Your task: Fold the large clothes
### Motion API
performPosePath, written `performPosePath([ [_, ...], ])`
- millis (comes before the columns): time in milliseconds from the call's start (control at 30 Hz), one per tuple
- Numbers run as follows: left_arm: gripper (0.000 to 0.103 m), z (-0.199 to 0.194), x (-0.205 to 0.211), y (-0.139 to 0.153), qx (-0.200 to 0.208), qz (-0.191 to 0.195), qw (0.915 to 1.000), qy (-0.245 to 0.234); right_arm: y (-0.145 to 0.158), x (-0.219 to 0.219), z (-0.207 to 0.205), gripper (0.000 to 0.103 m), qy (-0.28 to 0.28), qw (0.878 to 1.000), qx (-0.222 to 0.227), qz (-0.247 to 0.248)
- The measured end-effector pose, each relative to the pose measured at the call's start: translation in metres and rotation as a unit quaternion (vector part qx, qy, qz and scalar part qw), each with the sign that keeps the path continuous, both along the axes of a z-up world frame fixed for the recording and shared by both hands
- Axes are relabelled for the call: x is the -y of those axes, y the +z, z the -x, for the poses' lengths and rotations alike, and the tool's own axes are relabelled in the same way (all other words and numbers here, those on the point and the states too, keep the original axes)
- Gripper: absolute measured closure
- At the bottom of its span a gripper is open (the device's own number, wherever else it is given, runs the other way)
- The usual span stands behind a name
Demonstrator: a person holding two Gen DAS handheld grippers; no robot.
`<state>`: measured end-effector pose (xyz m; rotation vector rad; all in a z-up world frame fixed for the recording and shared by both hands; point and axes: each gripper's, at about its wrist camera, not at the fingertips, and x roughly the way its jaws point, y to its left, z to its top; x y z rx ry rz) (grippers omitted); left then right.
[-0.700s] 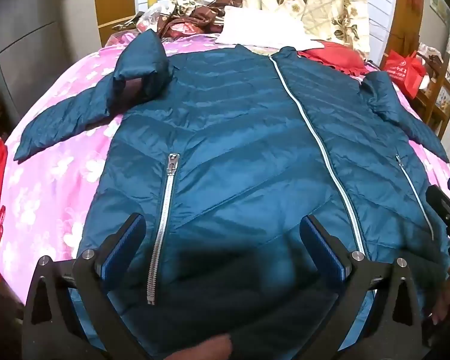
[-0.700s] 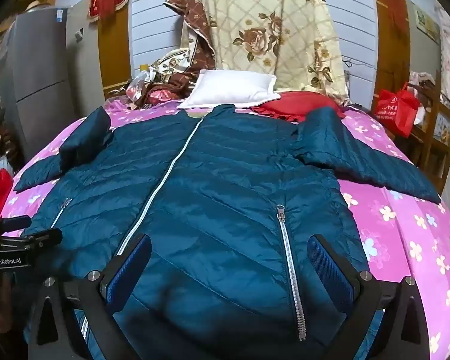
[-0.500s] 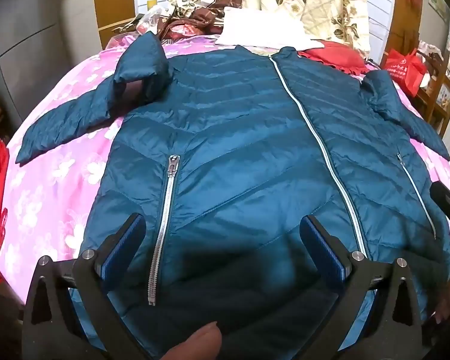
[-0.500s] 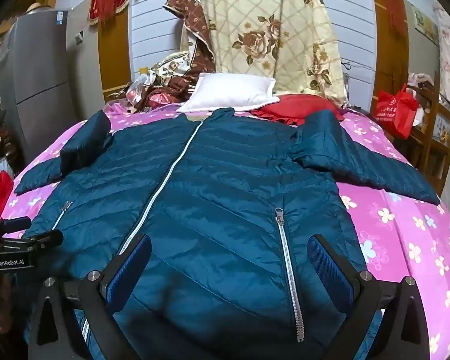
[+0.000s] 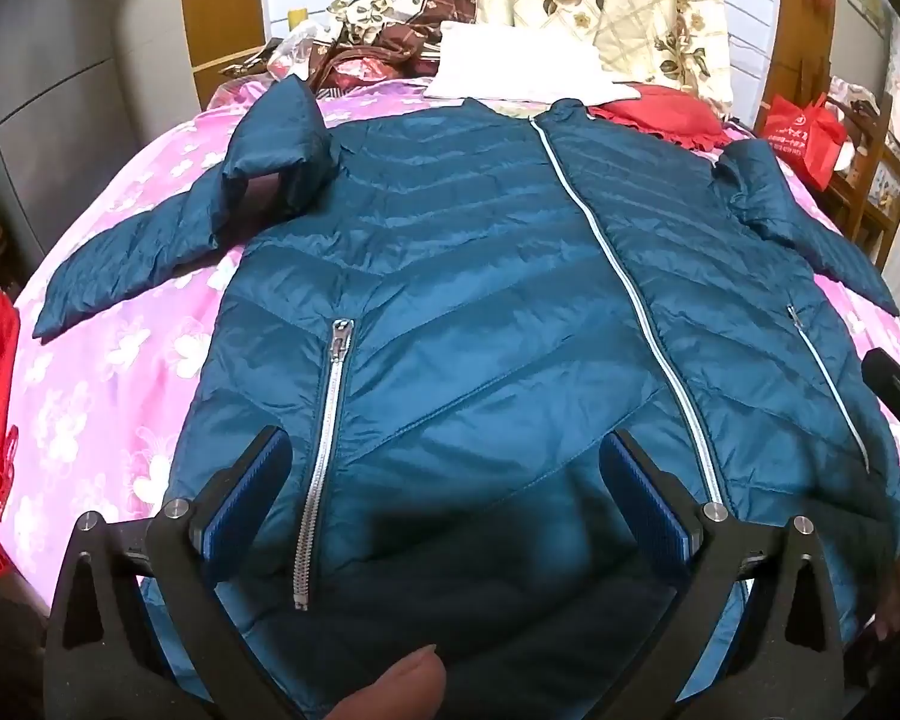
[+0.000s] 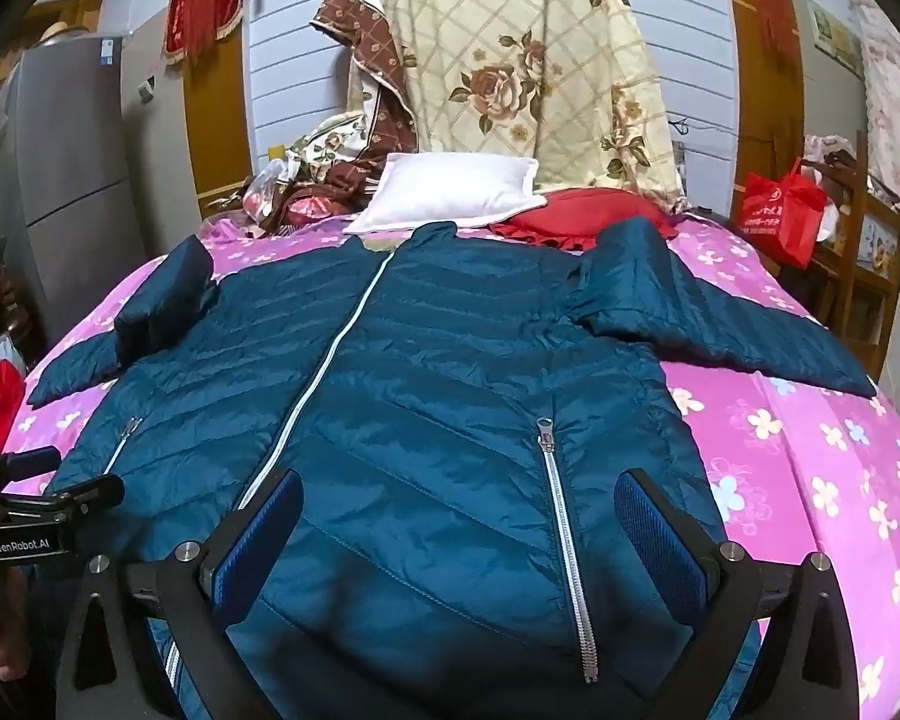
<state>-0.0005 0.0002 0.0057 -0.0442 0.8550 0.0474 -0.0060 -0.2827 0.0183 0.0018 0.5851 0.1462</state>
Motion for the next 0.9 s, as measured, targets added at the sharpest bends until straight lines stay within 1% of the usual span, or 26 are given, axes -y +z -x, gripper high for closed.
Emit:
performPosePath([
  [33, 0.000, 0.0015, 0.0054, -0.0005, 0.000, -0.002, 1.0000, 0.000, 0.0002, 0.0007, 0.0003, 0.000, -0.001, 1.000, 0.001, -0.001],
  [333, 0.000, 0.0023, 0.0097, -0.0001, 0.006, -0.009, 0.9999, -0.007, 0.0047, 0.0038, 0.0019, 0.000, -0.006, 1.000, 0.006, -0.012],
  [633, 0.000, 0.0049, 0.0102, 0.0022, 0.010, -0.002, 0.9999, -0.005, 0.0062, 0.0022, 0.0034, 0.000, -0.006, 1.000, 0.008, -0.008],
  [900, 0.000, 0.0047, 0.0100, 0.0007, 0.008, -0.004, 0.9999, -0.006, 0.0041, 0.0044, 0.0026, 0.000, -0.009, 1.000, 0.003, -0.012],
])
